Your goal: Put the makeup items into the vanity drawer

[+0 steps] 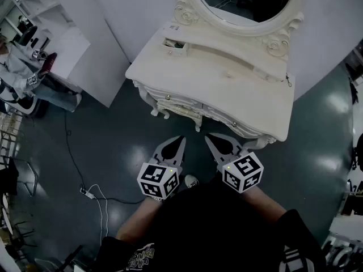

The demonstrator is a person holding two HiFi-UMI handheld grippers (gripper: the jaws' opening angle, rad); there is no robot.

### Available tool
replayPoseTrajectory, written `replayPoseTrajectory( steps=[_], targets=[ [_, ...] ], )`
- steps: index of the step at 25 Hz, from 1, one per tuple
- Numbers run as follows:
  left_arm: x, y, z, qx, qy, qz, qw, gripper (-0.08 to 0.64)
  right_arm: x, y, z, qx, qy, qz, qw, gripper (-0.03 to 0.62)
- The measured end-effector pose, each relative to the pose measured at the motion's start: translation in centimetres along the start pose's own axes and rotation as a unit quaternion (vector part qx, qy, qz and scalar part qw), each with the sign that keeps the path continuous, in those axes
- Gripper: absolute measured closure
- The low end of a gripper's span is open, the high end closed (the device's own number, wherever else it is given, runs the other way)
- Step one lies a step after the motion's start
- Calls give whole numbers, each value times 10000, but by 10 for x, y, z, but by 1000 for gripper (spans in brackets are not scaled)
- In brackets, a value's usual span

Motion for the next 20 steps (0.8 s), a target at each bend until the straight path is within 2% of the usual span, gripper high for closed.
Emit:
replayPoseTrajectory(
  steps=[8, 20],
  targets=[
    [-2, -1, 6, -28, 52, 5, 10000, 560, 7, 0, 2, -18, 41, 32, 10000, 563],
    [-3, 5, 3, 85, 32, -74, 9999, 560, 1, 2, 1, -112, -143, -2, 9998, 563]
  ],
)
Point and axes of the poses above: the fingertips, and each gripper's own axes: x backward along the fingers, z to its right, y out of its underside, the point moved 10 cm from there along x, backward along the fingers, and after that the axes turned 4 degrees about -x, right-handed, at the moved point
